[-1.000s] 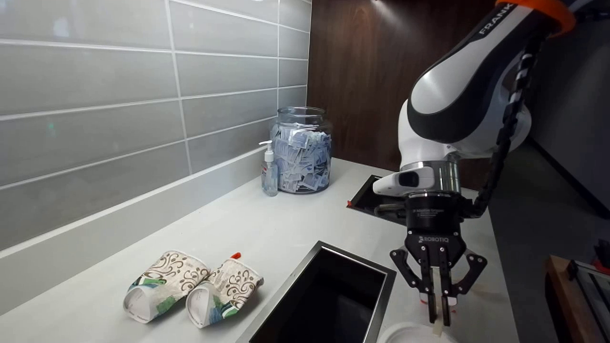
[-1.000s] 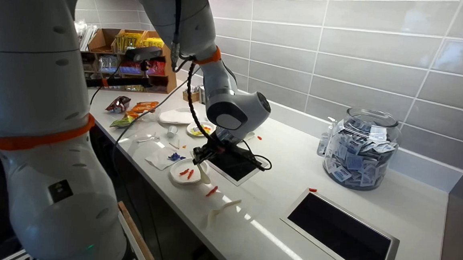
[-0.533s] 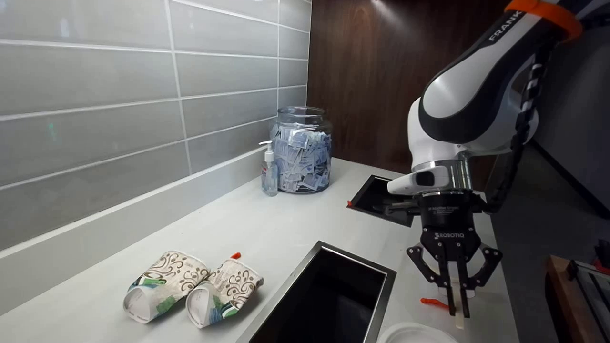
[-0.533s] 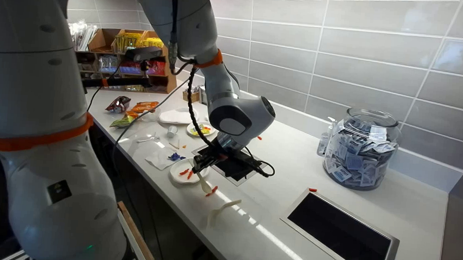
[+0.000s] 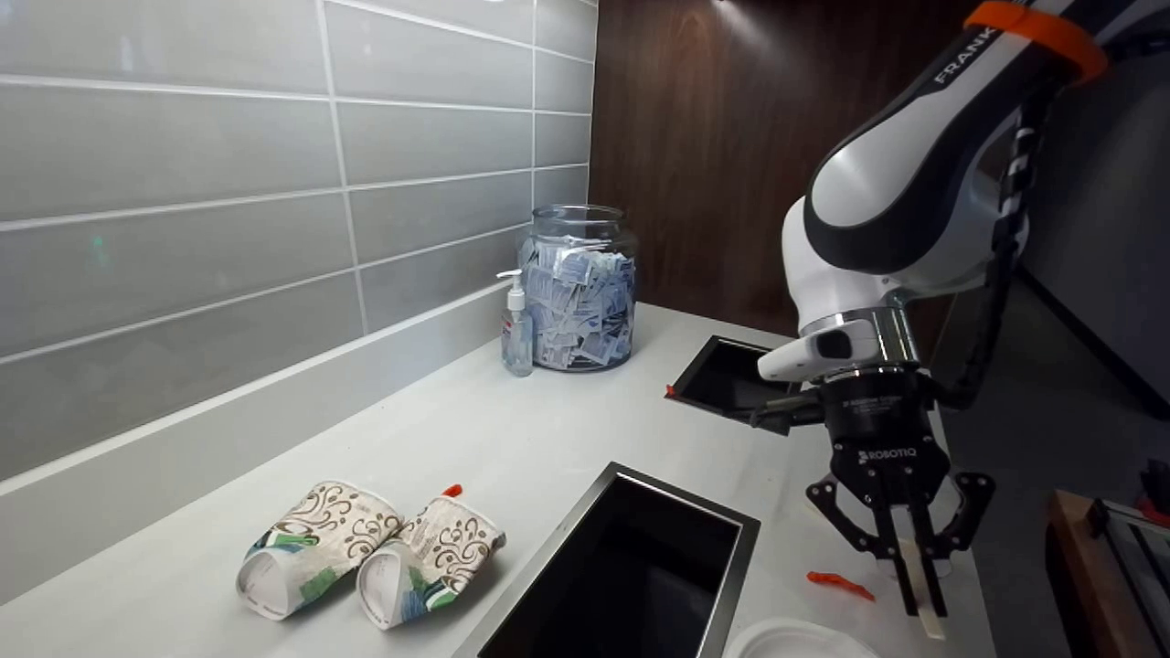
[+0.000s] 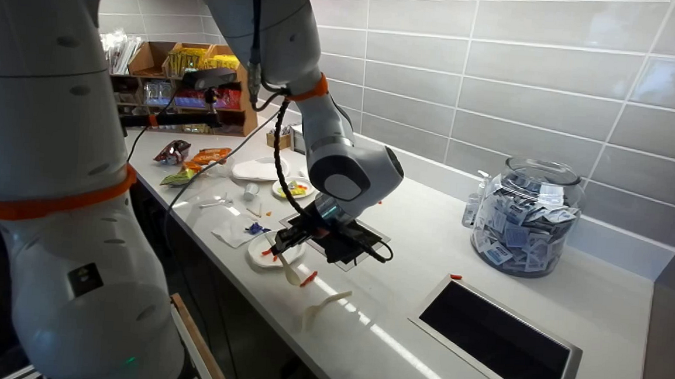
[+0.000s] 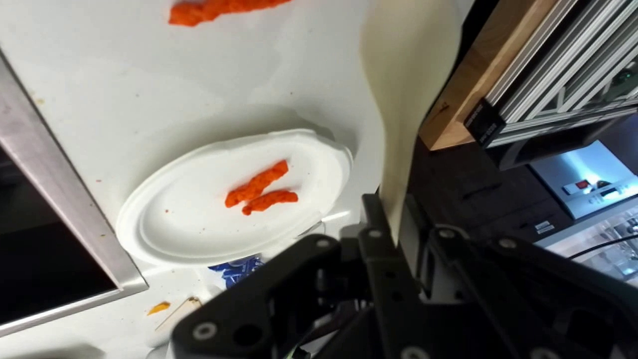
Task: Put the corn snacks into the hole in the table with the spoon
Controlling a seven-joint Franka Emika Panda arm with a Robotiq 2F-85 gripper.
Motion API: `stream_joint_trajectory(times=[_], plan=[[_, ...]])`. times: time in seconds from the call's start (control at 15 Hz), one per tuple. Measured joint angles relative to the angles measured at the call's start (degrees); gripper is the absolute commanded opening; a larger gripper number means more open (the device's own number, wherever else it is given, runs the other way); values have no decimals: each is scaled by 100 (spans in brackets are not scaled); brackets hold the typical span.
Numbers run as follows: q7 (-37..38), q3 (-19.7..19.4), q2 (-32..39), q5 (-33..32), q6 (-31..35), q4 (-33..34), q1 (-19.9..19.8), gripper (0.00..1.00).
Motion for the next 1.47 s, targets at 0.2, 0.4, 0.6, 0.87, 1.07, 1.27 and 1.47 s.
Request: stream_joint_trajectory(times=[0.2, 0.4, 0.6, 0.87, 1.07, 1.27, 1.47], plan=[[0, -4, 52, -72, -4, 8, -6, 3], [-25, 3, 146, -119, -4, 46, -6, 3], [-92, 14, 269, -134, -4, 112, -6, 3], [-137, 22, 440, -173, -60, 229, -6, 3], [-138, 34, 592, -227, -165, 362, -6, 3], [-138, 70, 742, -265, -201, 512, -6, 3], [-138, 106, 878, -301, -203, 657, -6, 3]])
